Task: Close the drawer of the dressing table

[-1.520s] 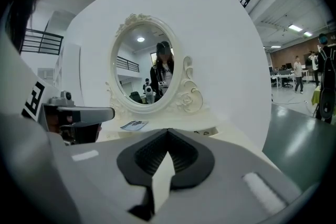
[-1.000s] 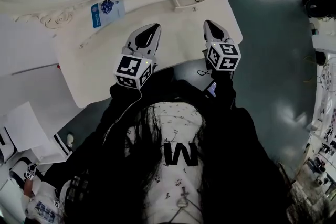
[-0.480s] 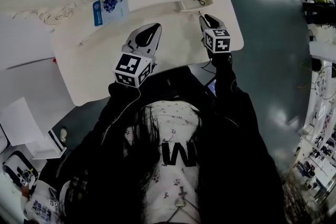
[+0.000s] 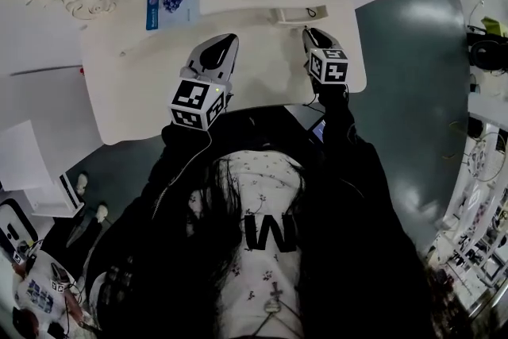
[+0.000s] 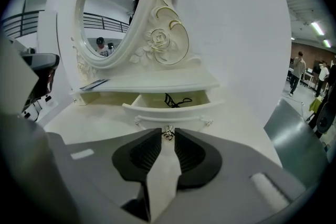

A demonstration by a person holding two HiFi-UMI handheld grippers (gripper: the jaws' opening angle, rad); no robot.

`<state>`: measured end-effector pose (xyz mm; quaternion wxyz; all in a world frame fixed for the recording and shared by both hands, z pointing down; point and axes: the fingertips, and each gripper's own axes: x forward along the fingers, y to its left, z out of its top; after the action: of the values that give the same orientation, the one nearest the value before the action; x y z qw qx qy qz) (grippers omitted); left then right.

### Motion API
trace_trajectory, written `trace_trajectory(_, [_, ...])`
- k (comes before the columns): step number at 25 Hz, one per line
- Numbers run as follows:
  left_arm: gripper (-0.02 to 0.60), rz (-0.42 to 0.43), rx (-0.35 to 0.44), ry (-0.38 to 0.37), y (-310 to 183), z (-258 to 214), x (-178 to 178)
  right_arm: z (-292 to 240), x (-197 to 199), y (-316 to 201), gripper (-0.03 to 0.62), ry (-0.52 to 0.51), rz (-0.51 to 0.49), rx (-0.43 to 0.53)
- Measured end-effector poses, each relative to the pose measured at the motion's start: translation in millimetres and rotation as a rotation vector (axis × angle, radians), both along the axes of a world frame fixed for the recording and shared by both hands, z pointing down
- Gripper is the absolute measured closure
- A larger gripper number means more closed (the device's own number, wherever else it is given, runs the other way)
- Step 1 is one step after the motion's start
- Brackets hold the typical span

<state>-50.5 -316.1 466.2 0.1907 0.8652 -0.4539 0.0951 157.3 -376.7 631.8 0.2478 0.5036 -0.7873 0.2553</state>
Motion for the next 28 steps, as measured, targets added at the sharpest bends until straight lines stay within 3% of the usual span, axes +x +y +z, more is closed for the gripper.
trace_trajectory(18, [0.581, -0.097, 0.009, -0.053, 6, -8, -3, 3, -12, -21, 0.507, -0.122, -0.020, 0.015])
trace_trajectory(28, [0.581, -0.156, 0.018, -0.053, 10, -12, -23, 5, -14, -39, 0.507, -0.104, -0.007, 0.022])
